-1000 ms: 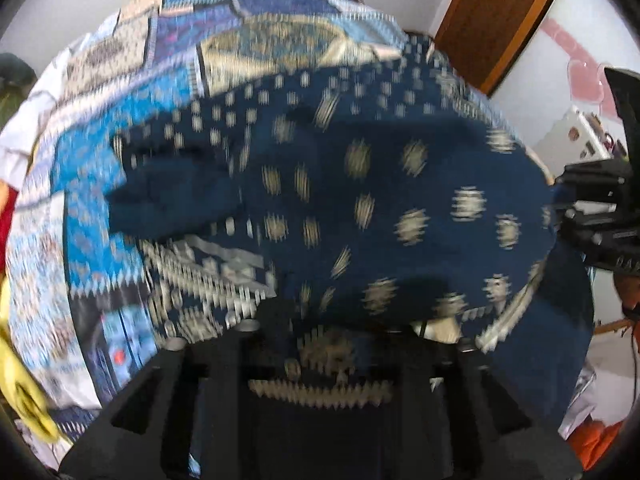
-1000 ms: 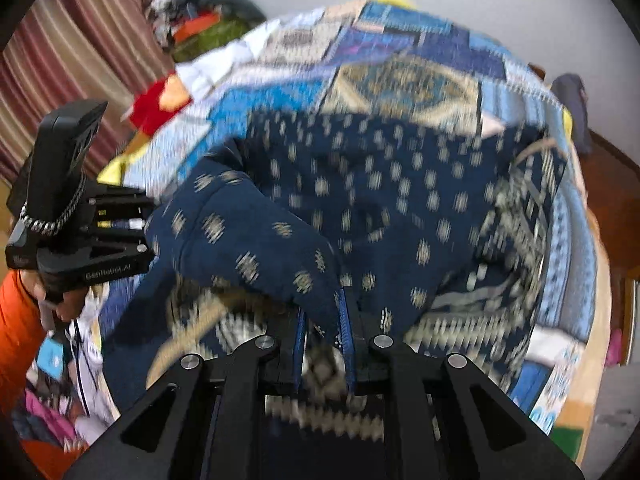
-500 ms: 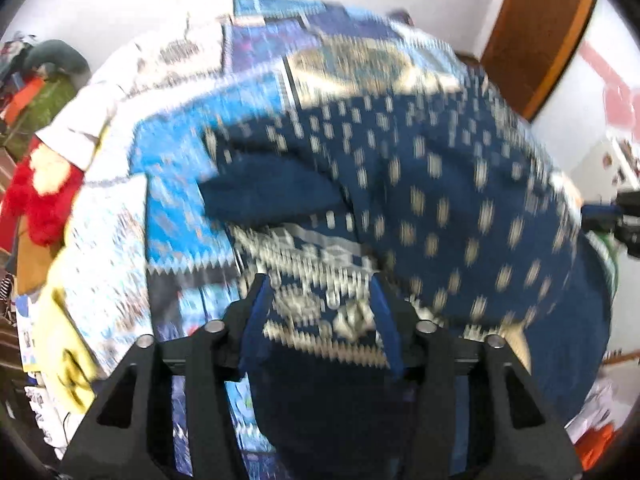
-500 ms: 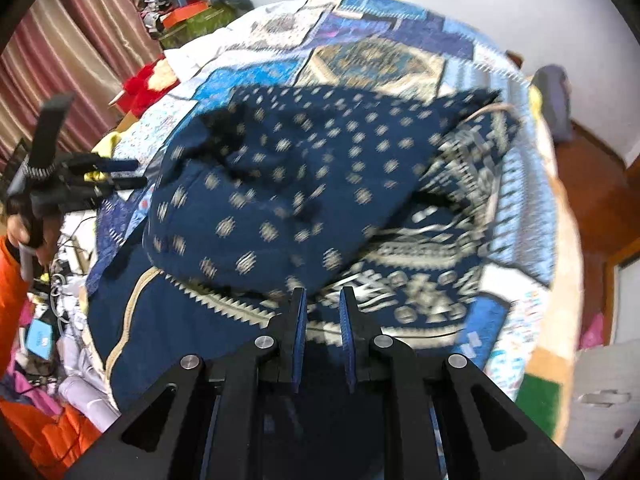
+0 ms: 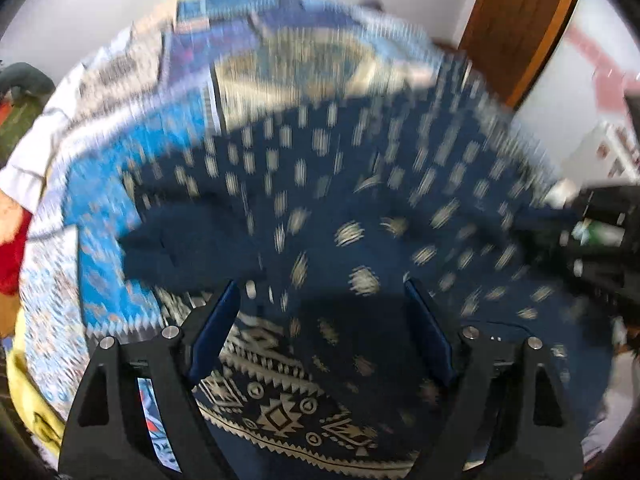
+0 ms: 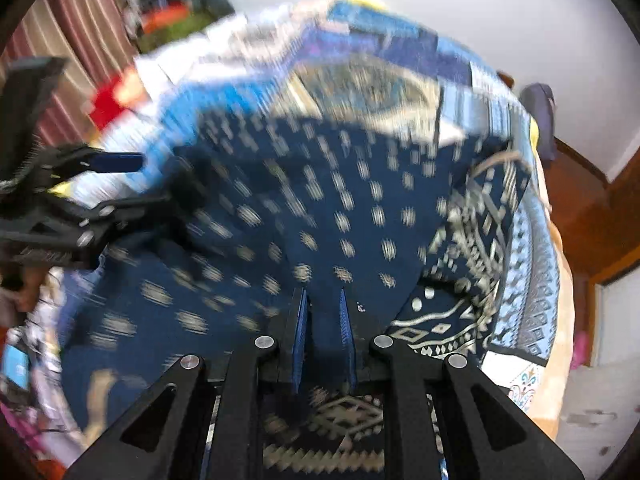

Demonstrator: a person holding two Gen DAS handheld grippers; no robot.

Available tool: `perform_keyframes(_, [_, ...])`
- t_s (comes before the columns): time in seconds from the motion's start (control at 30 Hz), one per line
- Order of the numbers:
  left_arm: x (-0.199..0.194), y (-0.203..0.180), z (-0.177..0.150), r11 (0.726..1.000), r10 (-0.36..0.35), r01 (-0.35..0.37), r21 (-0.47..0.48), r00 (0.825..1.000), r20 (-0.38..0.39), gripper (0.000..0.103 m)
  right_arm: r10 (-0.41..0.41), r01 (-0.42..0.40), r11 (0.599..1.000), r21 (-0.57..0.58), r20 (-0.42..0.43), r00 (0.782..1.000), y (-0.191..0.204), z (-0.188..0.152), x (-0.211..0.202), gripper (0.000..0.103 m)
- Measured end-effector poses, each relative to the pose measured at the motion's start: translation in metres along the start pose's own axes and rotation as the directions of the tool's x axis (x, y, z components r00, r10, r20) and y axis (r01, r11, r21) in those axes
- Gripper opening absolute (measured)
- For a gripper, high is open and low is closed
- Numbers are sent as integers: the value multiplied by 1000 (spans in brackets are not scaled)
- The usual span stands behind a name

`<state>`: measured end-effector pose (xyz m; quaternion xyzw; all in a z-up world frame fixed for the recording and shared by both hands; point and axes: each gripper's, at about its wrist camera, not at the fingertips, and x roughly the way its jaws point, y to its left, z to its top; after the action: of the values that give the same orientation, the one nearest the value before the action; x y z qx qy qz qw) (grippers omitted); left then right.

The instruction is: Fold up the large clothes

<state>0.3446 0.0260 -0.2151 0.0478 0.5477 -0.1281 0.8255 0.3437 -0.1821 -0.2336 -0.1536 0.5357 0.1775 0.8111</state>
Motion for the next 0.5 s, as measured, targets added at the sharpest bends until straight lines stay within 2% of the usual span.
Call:
perform_keyframes(0.03, [9,-1,-7,1000,10,-10,8,1000,-21,84,-35,35,999,-28,-26,999,2,-5,13,12])
perform_keyframes(0.07, [16,0,-16,1000,12,-12,11,999,-34,85,-34,33,999,-41,-12,999,2,-10,17,12])
perform_keyframes(0.1, [19,2,-24,1000,11,-11,2,1000,-29,86,-24,25,999,-42,18,1000,0,-14,15,12])
perform_keyframes(0.17, [17,8,-33,999,4,-4,-33,1000,-6,90,-18,19,999,-36,22,1000,-4,-16,11,13])
perform_keyframes(0.33, [14,23,-45,993,-52,50,-106,999,-11,90,-38,39,998,-41,21,999,-7,-17,8,15])
perform_keyframes(0.4, [14,22,-50,993,-47,46,-107,999,-4,90,-98,100,993,-63,34,995,-5,-19,6,26])
perform_keyframes(0.47, [12,19,-53,995,-35,35,-99,999,1,90,-204,208,976,-72,64,977,-5,-23,2,74])
perform_keyframes(0.5, [10,17,-54,995,-32,32,-95,999,4,90,-242,248,967,-62,92,966,-10,-25,-1,84])
